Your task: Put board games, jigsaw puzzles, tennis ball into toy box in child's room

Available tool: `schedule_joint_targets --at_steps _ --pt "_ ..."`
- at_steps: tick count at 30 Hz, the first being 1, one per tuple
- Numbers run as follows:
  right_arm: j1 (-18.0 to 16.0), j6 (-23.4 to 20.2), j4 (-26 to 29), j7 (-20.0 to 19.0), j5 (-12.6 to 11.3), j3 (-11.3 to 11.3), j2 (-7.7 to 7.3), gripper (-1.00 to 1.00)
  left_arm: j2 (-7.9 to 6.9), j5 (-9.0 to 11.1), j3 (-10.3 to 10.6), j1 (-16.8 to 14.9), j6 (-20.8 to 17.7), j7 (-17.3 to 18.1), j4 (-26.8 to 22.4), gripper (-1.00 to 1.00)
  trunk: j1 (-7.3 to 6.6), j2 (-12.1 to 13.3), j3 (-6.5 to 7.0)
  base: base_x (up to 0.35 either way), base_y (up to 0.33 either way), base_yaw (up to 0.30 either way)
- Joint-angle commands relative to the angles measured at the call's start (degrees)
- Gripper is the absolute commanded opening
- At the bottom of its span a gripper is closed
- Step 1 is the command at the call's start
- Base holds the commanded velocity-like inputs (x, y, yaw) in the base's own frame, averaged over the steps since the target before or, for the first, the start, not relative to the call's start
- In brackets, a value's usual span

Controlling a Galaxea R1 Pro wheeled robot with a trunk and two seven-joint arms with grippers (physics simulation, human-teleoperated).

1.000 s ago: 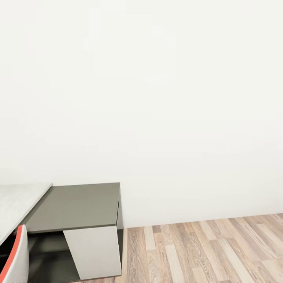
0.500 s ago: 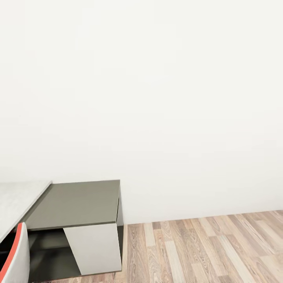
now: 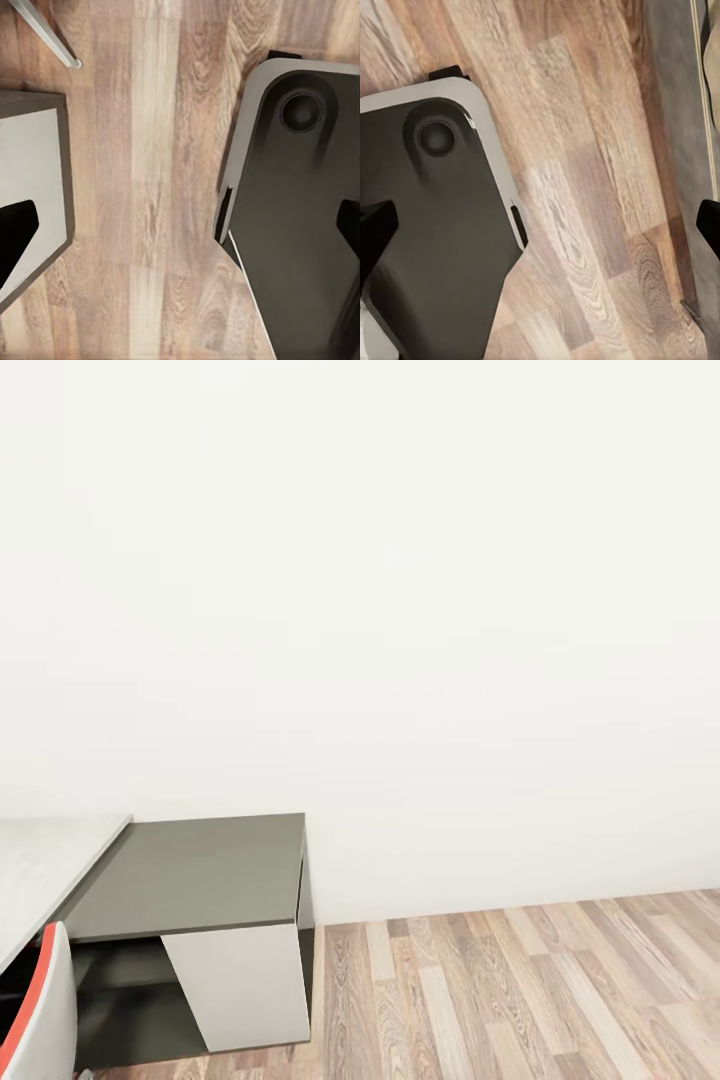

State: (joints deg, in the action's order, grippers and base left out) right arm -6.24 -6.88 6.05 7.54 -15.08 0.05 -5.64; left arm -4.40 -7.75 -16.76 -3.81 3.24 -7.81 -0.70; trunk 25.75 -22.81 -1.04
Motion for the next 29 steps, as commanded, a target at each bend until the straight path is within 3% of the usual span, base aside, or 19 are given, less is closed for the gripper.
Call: schedule_joint_targets --at_steps 1,9,29 --pt "0.00 0.22 -0.02 0.20 -0.24 0.03 0.25 1.00 0.08 -0.59 -0.47 0.01 0.38 -0.18 0.09 1.00 0.03 -0.11 -0.12 0.000 0.000 0.000" --pt "0.00 2.37 -0.38 0.15 -0.54 -0.11 1.19 1.00 0.15 -0.42 -0.82 0.03 0.76 -0.11 -0.27 1.00 0.03 -0.11 -0.15 0.000 0.000 0.000" --pt "0.00 5.91 -0.33 0.11 -0.74 -0.23 1.61 1.00 0.21 -0.26 -1.05 0.03 0.89 -0.10 -2.18 1.00 0.03 -0.11 -0.15 0.000 0.000 0.000"
